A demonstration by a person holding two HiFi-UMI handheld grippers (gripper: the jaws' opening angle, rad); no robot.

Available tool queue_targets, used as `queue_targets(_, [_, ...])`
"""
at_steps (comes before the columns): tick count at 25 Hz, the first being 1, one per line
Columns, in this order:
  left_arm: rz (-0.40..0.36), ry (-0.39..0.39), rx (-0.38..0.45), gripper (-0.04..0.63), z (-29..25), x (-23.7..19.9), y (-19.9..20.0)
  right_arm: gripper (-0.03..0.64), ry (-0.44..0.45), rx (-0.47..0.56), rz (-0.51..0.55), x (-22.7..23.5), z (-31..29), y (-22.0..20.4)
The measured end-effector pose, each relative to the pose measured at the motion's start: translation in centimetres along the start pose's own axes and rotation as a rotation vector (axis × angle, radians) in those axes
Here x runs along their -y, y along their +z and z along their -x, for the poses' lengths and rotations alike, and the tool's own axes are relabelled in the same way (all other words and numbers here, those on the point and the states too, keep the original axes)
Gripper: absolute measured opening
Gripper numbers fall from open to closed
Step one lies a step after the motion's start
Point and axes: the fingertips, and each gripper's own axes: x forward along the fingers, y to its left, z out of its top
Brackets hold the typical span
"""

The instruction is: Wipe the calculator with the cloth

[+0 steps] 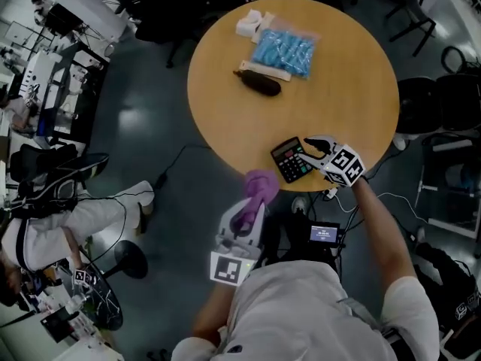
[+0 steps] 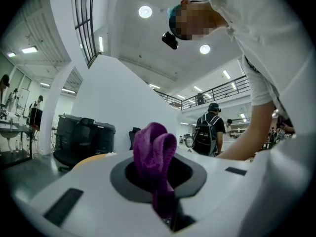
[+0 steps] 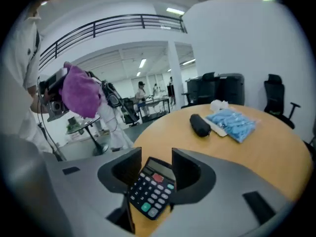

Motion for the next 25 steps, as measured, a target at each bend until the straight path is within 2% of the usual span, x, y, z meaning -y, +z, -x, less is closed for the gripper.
queue_targets(6, [-0.012, 0.035, -0.051, 0.051, -1.2, -1.7, -2.3, 0.192, 0.272, -0.24, 0.01, 4.3, -7.3, -5.2])
queue_targets(13, [0.005, 0.08, -0.078, 0.051, -2.1, -3.0, -4.1, 0.195, 0.606, -0.434, 0.014, 3.0, -11.2, -8.8])
queue_targets(15, [0.002, 0.085, -0.085, 0.051, -2.2, -3.2, -4.4, 0.135, 0.666, -0.453, -0.01, 2.3, -11.5, -9.0])
queue_targets(18, [-0.002, 0.106, -0.094, 0.051, -2.1, -3.5, -4.6, 0.093, 0.642, -0.39, -0.088, 2.1, -11.2, -8.2])
queue_targets(22, [0.009, 0.135, -0.087, 0.051, -1.6, -4.0, -4.3, 0.069, 0.503, -0.282, -0.219, 2.2, -9.7, -7.1])
queue_targets(25, [0.029, 0.119, -0.076, 0.051, -1.2, -3.9, -4.5, 0.059, 0.389, -0.235, -0.321, 1.8, -7.6, -7.4])
